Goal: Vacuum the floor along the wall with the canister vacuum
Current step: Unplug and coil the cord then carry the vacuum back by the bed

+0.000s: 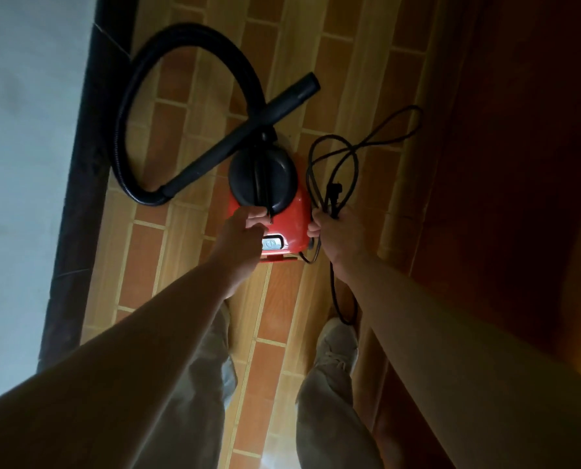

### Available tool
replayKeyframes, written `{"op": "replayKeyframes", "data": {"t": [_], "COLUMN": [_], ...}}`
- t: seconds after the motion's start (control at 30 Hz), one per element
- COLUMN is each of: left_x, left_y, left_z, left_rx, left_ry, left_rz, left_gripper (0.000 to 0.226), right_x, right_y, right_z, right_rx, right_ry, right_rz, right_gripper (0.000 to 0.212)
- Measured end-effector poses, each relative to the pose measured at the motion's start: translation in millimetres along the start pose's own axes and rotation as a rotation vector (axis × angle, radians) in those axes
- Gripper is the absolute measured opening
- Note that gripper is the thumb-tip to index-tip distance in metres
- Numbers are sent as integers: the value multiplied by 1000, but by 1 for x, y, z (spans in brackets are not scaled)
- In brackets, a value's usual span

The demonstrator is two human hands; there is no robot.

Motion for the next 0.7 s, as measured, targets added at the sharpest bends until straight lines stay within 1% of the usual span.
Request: {"op": "replayKeyframes", "data": {"t": [0.07,0.17,0.27,0.43,0.5,0.57,0.63,0.7], "left_x": [-10,-22,-31,-51,-61,-70,-80,-88], "left_y": [-12,-35,-55,-74,-82,-91,-101,-115], "left_z": [-5,-9,-13,-18,-20,-24,-30,-35], "left_rx": [-5,-16,12,21,24,34,67,117], "left_ry": [52,125,85,31,21,19,3,-43], "left_rz": [-41,-93,-59,-19,-7,21,35,29], "left_gripper": [32,30,37,35,36,39,42,41], "right_x": [6,23,45,74,84,92,101,111], "right_y": [1,-6,-9,-9,-9,-7,-7,-9], "right_z": [11,27,42,55,58,62,67,71], "right_rx": [9,-41,-75,-57,-57,-58,-60,-72], "right_ry": [-8,-3,39,65,107,160,207,222], "right_rz": [-23,-51,-100,-154,-178,-203,-238,-268], "right_gripper": [15,9,6,4,8,17,27,30]}}
Point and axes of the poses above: each hand's wrist, its own y-axis away from the middle knuckle, its own x-axis out of the palm, z = x × y, the point moved 2 cm from there along -y, towards the middle knuckle, and after that the axes turned 7 degrees about -z, right-handed, at the moved point
